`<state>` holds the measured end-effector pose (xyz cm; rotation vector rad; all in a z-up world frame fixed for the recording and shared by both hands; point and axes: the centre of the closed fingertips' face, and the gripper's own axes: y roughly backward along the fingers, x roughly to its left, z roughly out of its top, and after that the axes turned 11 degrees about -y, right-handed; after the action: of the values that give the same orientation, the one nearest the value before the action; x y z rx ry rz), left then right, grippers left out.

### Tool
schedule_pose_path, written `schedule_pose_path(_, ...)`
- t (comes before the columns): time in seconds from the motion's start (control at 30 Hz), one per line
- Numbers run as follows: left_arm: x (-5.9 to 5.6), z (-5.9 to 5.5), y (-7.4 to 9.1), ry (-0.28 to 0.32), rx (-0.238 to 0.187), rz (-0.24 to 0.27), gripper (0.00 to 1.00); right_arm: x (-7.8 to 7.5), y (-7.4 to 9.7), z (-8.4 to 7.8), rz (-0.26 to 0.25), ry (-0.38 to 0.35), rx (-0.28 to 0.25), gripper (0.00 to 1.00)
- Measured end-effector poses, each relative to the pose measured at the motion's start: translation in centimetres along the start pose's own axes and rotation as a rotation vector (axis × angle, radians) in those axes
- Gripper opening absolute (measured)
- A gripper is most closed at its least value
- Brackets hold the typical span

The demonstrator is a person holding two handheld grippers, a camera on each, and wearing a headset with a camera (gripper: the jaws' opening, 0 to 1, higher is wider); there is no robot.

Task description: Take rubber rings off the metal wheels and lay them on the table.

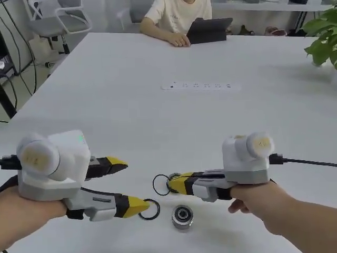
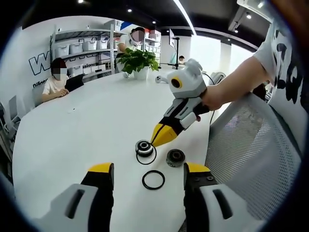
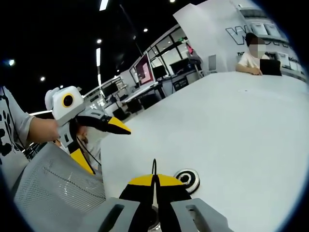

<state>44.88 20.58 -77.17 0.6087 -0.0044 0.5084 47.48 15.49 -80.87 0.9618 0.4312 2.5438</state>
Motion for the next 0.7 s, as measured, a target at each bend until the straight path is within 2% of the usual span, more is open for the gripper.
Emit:
schedule_pose_path(0.4, 0.1, -0.3, 1.3, 0.021, -0.004, 0.026, 0.58, 1.7, -1.0, -0.3, 0.056, -0.024, 0.014, 0.00)
schedule_pose_path(0.7, 0.1, -0.8, 1.9, 0.033, -0.003, 0.038, 0.58, 2.7, -1.8, -1.7, 0.093, -0.062, 0.058, 0.00)
